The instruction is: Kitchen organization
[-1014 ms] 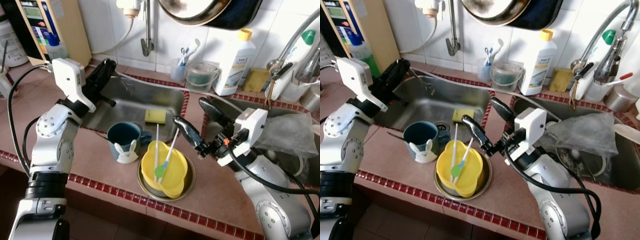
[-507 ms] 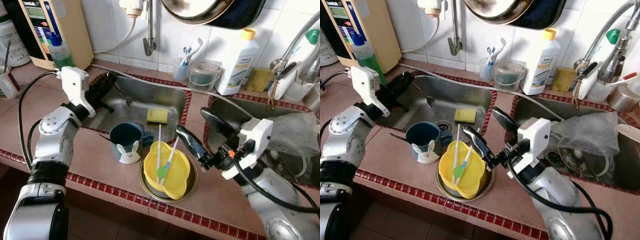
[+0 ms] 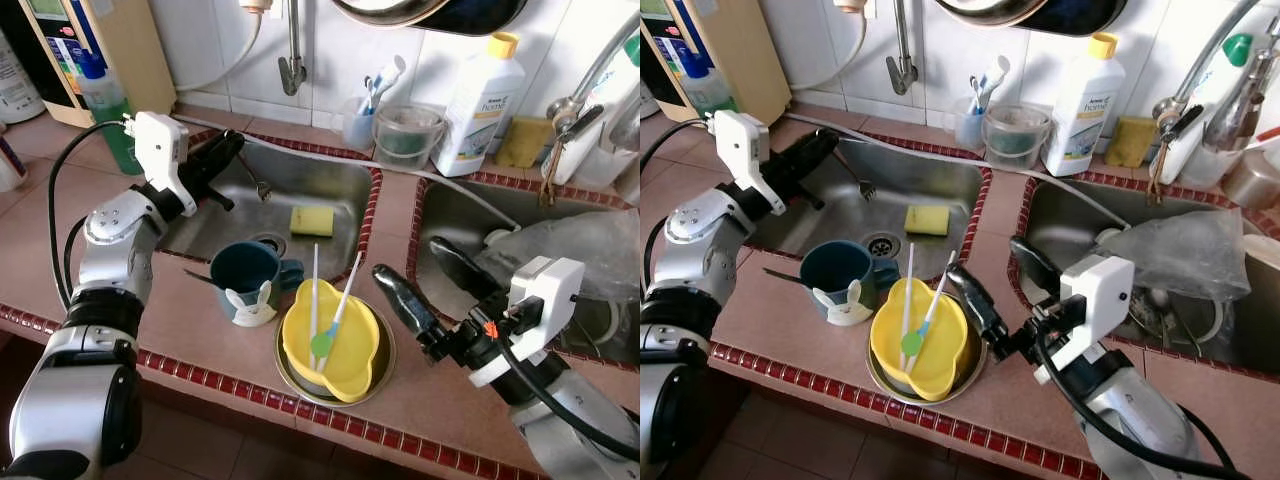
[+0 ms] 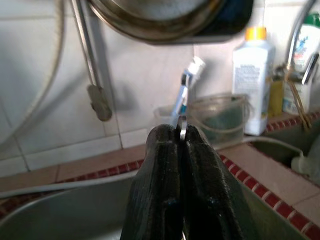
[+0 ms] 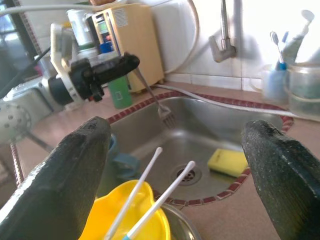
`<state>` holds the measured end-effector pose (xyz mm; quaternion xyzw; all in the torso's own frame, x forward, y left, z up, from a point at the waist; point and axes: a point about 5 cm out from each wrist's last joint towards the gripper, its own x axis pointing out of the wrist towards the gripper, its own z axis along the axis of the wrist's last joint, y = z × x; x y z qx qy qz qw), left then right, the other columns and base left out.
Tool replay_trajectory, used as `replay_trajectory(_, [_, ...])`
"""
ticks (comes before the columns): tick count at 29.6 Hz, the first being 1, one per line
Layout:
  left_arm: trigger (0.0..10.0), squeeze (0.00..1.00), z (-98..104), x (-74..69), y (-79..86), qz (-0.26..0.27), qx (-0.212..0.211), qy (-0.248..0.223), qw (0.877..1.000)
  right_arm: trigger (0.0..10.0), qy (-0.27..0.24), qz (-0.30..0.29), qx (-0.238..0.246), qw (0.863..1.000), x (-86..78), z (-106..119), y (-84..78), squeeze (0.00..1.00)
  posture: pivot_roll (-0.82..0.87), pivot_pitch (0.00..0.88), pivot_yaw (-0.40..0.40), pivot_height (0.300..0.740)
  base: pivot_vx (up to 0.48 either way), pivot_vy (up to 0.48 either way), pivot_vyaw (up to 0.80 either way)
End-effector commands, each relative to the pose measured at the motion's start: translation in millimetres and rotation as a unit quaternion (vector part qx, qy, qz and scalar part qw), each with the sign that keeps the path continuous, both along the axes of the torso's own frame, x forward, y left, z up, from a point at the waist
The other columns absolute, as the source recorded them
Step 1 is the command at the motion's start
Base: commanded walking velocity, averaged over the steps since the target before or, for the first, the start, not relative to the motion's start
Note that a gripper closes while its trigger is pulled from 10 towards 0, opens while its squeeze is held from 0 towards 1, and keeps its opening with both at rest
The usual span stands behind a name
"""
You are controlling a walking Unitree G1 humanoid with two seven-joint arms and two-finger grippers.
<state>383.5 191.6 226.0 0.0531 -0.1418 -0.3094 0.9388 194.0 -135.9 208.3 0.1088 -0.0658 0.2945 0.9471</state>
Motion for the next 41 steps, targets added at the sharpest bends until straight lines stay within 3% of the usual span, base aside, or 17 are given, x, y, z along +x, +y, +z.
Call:
replay_trajectory(1, [10.0, 0.00, 7.3, 2.4, -3.4, -0.012, 0.020, -0.010, 1.000, 10.0, 0.002, -0.009, 0.009, 1.000, -5.3, 4.8, -1.6, 0.00, -0.24, 0.148, 0.050, 0.740, 0.000, 0.000, 0.00])
replay_trajectory(20, [10.0, 0.00, 13.1, 10.7, -22.4, -0.051, 0.054, -0.008, 0.997, 10.0, 0.030, -0.030, 0.056, 0.998, -20.9, 10.2, -5.0, 0.00, -0.28, 0.172, 0.112, 0.740, 0.000, 0.000, 0.00])
replay_trajectory(39, [10.0, 0.00, 16.2, 12.6, -23.2, -0.062, 0.074, -0.003, 0.995, 10.0, 0.045, -0.031, 0.080, 0.995, -29.1, 11.5, -3.4, 0.00, -0.27, 0.193, 0.123, 0.740, 0.000, 0.000, 0.00])
replay_trajectory(40, [10.0, 0.41, 16.5, 12.4, -22.5, -0.063, 0.069, -0.002, 0.996, 10.0, 0.044, -0.031, 0.078, 0.995, -28.8, 11.5, -3.5, 0.00, -0.27, 0.193, 0.123, 0.740, 0.000, 0.000, 0.00])
replay_trajectory(41, [10.0, 0.41, 16.6, 12.4, -22.1, -0.064, 0.066, -0.002, 0.996, 10.0, 0.044, -0.031, 0.077, 0.996, -28.6, 11.6, -3.7, 0.00, -0.27, 0.192, 0.121, 0.740, 0.000, 0.000, 0.00])
